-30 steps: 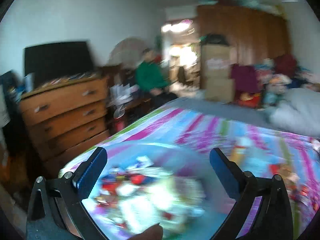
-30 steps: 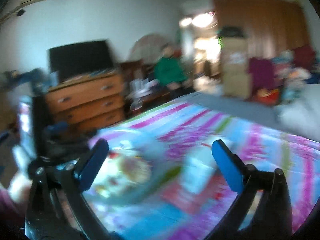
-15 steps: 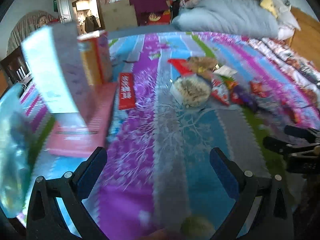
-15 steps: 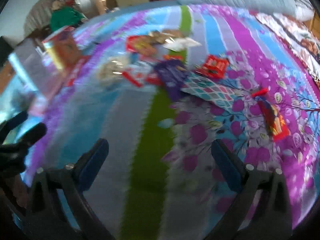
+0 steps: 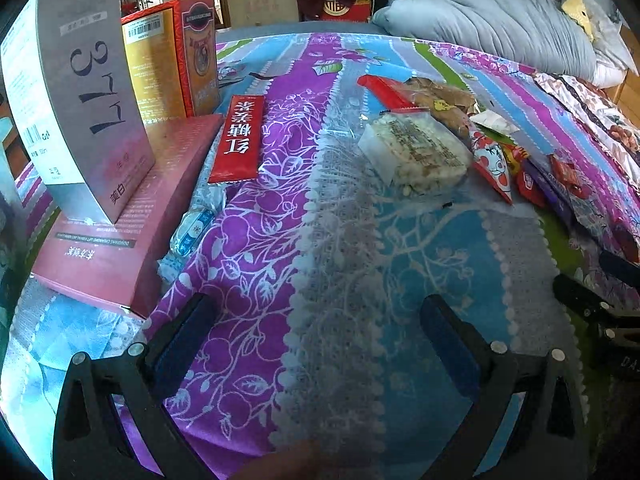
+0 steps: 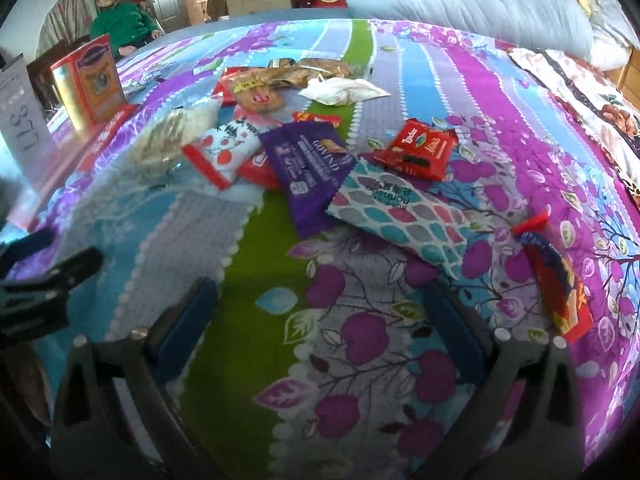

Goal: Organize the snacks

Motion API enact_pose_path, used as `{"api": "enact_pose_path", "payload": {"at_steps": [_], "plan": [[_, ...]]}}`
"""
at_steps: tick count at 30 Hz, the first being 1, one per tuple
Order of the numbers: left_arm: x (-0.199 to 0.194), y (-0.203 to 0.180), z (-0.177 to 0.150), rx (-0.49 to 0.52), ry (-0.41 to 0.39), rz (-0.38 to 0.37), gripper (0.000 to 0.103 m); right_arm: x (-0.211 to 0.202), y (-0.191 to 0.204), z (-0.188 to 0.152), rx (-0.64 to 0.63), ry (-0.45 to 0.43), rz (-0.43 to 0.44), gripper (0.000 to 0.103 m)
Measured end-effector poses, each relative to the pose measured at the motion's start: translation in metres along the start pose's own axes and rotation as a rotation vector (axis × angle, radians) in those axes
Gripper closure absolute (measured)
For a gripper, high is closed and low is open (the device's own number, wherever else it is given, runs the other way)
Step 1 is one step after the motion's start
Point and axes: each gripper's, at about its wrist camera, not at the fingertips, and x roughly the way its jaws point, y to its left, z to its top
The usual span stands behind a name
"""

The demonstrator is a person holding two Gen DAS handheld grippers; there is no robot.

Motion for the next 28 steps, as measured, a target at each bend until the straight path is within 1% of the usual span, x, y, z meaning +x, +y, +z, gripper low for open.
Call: {"api": "enact_pose_path", "payload": {"at_steps": [28], "plan": [[0.0046, -0.0012, 0.0032, -0.001, 0.002, -0.001, 0.000, 0.0018, 0.0009, 0.0011, -0.003, -0.001, -0.004, 0.000]]}}
